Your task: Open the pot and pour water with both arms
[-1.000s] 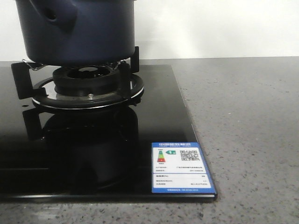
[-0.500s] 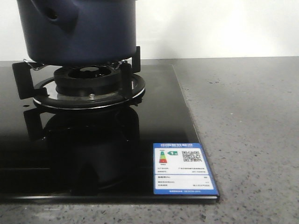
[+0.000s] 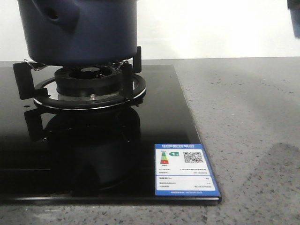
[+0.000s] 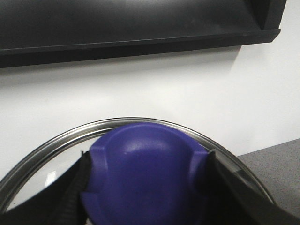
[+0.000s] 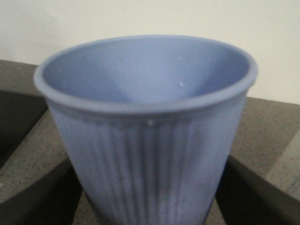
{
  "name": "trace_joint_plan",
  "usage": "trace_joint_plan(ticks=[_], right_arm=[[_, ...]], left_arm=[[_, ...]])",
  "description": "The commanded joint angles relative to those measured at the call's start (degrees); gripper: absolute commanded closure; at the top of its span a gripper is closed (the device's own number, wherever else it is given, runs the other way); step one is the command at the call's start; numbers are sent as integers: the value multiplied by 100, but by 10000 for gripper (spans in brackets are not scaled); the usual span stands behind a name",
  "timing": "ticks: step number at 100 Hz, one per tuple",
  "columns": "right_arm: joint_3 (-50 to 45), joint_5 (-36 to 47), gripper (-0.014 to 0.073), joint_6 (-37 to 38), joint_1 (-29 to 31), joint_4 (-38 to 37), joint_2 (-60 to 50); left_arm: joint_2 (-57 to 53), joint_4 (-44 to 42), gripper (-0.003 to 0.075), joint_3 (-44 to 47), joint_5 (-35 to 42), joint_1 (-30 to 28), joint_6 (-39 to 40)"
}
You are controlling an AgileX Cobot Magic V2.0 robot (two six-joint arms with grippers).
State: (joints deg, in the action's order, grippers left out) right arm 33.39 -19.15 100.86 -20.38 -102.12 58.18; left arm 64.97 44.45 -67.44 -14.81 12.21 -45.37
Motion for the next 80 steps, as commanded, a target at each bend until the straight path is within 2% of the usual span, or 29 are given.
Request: trace_joint_plan(ticks=[1, 26, 80], right_arm=[[131, -274, 137, 135, 36, -450, 104], [267, -282, 139, 510, 36, -450, 900], [1405, -272, 139, 575, 36, -450, 2176]], left_arm=[[-149, 176, 403, -251, 474, -12, 44], [-149, 271, 404, -251, 439, -12, 44], [-149, 271, 404, -251, 345, -12, 44]])
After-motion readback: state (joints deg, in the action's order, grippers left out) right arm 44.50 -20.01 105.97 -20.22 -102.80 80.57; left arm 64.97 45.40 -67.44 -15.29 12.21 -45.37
